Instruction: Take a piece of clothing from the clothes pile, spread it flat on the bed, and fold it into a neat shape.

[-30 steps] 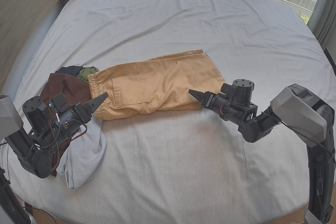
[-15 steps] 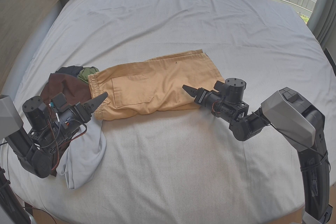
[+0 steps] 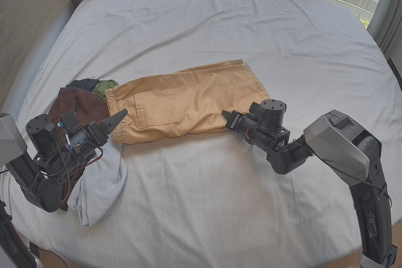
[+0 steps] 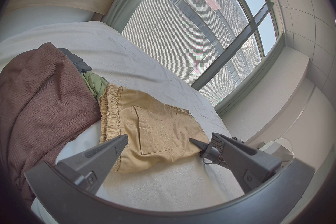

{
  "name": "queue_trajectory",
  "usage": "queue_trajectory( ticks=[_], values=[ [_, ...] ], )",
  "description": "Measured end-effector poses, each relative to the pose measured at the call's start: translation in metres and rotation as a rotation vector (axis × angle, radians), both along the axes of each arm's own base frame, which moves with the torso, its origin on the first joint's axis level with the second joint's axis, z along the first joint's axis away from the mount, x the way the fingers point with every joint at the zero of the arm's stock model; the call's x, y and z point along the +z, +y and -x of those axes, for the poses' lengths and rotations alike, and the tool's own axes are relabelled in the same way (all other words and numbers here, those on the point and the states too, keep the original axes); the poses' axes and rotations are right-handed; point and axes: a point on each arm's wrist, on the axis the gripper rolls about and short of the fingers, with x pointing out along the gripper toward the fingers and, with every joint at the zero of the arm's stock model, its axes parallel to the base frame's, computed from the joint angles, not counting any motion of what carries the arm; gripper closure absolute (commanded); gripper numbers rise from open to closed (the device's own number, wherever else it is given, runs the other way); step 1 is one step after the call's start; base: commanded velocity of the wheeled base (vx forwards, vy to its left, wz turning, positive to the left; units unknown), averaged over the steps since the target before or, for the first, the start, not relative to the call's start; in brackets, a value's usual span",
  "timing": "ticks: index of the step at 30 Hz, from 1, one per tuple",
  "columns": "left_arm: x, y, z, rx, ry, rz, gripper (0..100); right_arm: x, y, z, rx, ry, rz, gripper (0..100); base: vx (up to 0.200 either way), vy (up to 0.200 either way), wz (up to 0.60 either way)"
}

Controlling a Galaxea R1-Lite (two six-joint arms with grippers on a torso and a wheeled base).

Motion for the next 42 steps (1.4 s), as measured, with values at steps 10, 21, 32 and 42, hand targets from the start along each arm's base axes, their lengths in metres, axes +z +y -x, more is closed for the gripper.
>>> queue_trajectory(
  ticks=[10, 21, 32, 42],
  values=[
    [0.0, 0.0, 0.0, -0.001, 0.0, -0.001, 0, 0.002, -0.004, 0.014, 0.005, -0.007, 0.001, 100, 0.0, 0.0, 0.0],
    [0.0, 0.0, 0.0, -0.001, 0.001, -0.001, 0, 0.027, -0.02, 0.044, 0.003, -0.004, 0.044, 100, 0.0, 0.0, 0.0],
    [0.0, -0.001, 0.0, -0.003, 0.001, -0.001, 0, 0.026, -0.045, 0.087, 0.006, 0.072, 0.16, 100, 0.0, 0.0, 0.0],
    [-0.001, -0.002, 0.001, -0.006, 0.003, -0.002, 0, 0.018, -0.072, 0.128, 0.009, 0.148, 0.265, 100, 0.0, 0.0, 0.0]
  ],
)
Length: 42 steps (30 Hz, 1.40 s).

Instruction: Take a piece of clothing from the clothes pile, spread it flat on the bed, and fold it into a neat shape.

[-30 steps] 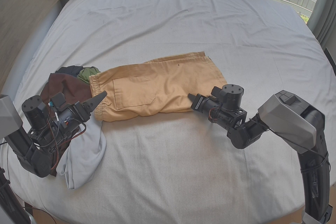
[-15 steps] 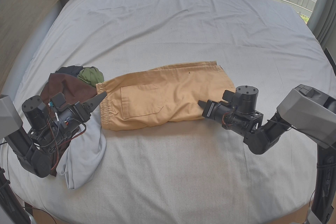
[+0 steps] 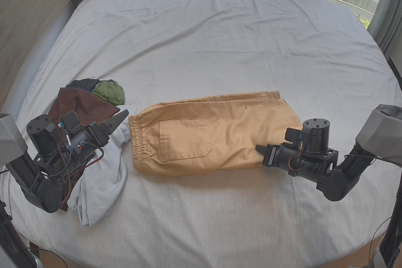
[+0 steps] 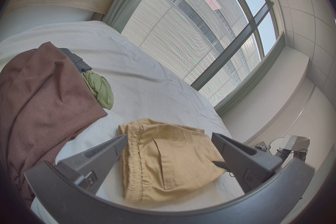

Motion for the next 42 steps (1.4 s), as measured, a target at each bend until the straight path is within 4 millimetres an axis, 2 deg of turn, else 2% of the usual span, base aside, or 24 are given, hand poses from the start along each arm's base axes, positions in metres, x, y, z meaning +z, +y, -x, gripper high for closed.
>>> queue_trajectory(
  ticks=[12, 22, 23, 30, 36, 42],
  values=[
    [0.0, -0.001, 0.0, -0.002, 0.0, -0.001, 0, -0.014, -0.027, 0.03, -0.024, 0.093, 0.07, 100, 0.0, 0.0, 0.0],
    [-0.001, -0.002, 0.001, -0.005, 0.003, -0.001, 0, -0.022, -0.031, 0.04, -0.021, 0.136, 0.089, 100, 0.0, 0.0, 0.0],
    [-0.001, -0.002, 0.001, -0.006, 0.004, -0.001, 0, -0.022, -0.031, 0.04, -0.02, 0.137, 0.089, 0, 0.0, 0.0, 0.0],
    [-0.002, -0.004, 0.002, -0.014, 0.008, -0.002, 0, -0.026, -0.029, 0.046, -0.003, 0.164, 0.1, 0, 0.0, 0.0, 0.0],
    [-0.002, -0.005, 0.003, -0.016, 0.012, -0.003, 0, -0.035, -0.021, 0.064, 0.072, 0.223, 0.118, 0, 0.0, 0.0, 0.0],
    [-0.005, -0.007, 0.005, -0.025, 0.024, -0.004, 0, -0.041, -0.004, 0.087, 0.19, 0.261, 0.131, 0, 0.0, 0.0, 0.0]
  ],
)
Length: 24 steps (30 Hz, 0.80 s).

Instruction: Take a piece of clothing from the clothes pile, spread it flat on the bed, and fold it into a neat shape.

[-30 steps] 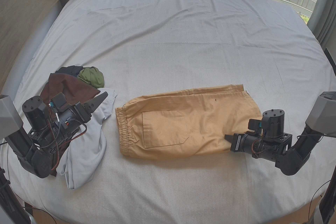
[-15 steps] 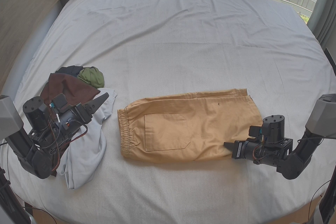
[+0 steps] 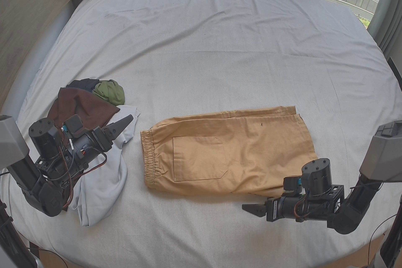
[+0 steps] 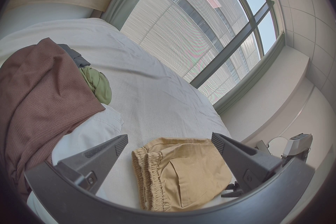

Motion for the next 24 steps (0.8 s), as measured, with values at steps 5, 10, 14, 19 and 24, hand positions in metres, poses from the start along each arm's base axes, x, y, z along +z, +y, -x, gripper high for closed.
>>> queue_trajectory(
  ticks=[5, 10, 14, 19, 24],
  values=[
    [-0.006, -0.006, 0.005, -0.021, 0.029, -0.004, 0, 0.002, 0.02, 0.015, 0.12, -0.002, -0.036, 0, 0.0, 0.0, 0.0],
    [-0.015, -0.01, 0.011, -0.039, 0.073, -0.011, 0, 0.01, 0.034, 0.021, 0.209, -0.067, -0.112, 0, 0.0, 0.0, 0.0],
    [-0.024, -0.012, 0.013, -0.047, 0.113, -0.017, 0, 0.022, 0.044, 0.018, 0.249, -0.158, -0.189, 0, 0.0, 0.0, 0.0],
    [-0.038, -0.015, 0.013, -0.052, 0.169, -0.027, 0, 0.039, 0.054, 0.008, 0.268, -0.245, -0.292, 0, 0.0, 0.0, 0.0],
    [-0.05, -0.017, 0.014, -0.06, 0.215, -0.034, 0, 0.051, 0.048, -0.007, 0.239, -0.316, -0.348, 0, 0.0, 0.0, 0.0]
  ],
)
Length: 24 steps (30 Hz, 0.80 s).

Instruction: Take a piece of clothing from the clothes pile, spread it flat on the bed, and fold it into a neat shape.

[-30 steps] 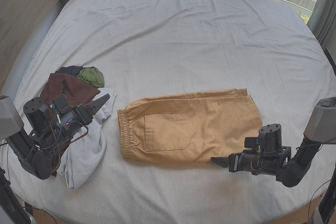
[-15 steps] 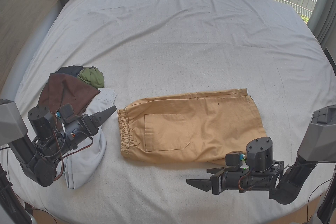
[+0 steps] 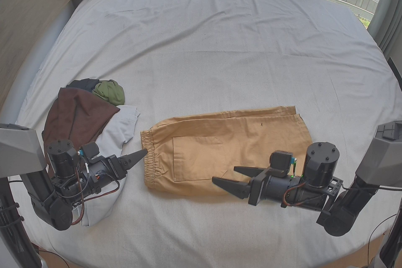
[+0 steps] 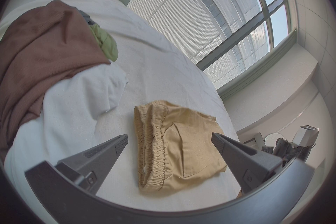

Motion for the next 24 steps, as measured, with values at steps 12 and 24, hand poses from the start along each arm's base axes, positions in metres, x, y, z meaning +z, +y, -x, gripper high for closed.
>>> queue_trajectory(
  ticks=[12, 24],
  values=[
    [-0.029, -0.012, -0.003, -0.031, 0.099, -0.019, 0, 0.013, -0.058, -0.037, -0.098, -0.022, -0.128, 0, 0.0, 0.0, 0.0],
    [-0.051, -0.021, -0.005, -0.057, 0.162, -0.033, 0, 0.017, -0.076, -0.042, -0.144, -0.036, -0.136, 0, 0.0, 0.0, 0.0]
  ],
)
